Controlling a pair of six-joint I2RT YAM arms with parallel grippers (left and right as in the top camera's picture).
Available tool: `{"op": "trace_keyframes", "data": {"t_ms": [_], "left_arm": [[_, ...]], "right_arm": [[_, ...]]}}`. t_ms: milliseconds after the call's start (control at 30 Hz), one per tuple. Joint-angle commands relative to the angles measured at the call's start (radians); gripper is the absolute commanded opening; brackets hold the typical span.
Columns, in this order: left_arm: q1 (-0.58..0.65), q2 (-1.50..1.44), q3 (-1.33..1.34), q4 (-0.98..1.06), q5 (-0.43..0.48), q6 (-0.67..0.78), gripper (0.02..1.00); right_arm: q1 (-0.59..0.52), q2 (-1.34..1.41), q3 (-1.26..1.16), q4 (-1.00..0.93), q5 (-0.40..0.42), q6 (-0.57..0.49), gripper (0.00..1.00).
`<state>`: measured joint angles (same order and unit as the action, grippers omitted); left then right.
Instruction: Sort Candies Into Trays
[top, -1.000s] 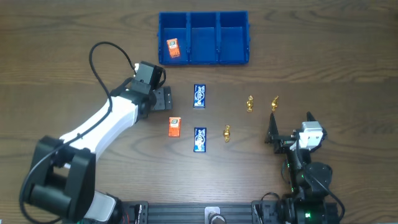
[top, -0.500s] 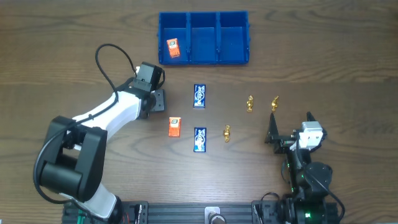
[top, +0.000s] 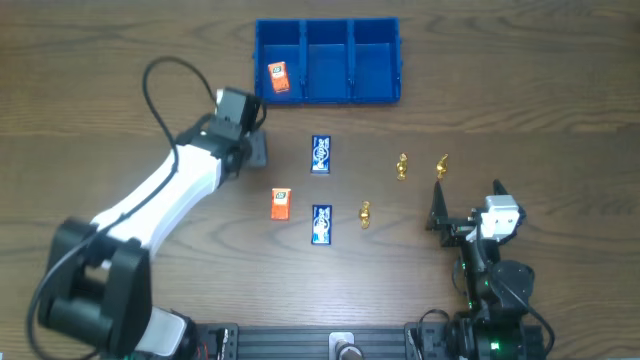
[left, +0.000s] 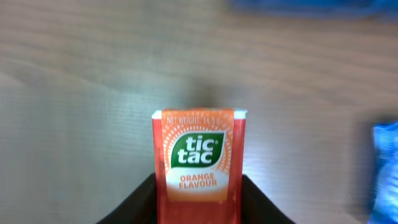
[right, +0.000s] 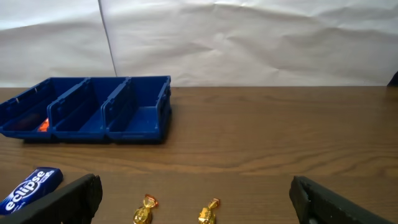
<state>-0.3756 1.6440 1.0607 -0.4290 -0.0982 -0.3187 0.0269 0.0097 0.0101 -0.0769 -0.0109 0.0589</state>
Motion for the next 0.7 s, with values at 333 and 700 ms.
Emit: {"op": "trace_keyframes", "data": {"t_ms": [333,700], "left_arm": [[-0.024,0.431,0.968,-0.329,-0.04,-0.048,0.318],[0.011,0.545,0.967,-0.328,-0.001,-0.063,0.364]], "right_arm": [[0.004,-0.007,-0.002,-0.005,0.003,-0.012,0.998],[0.004,-0.007,-0.002,-0.005,0.002,-0.012,0.998]]}}
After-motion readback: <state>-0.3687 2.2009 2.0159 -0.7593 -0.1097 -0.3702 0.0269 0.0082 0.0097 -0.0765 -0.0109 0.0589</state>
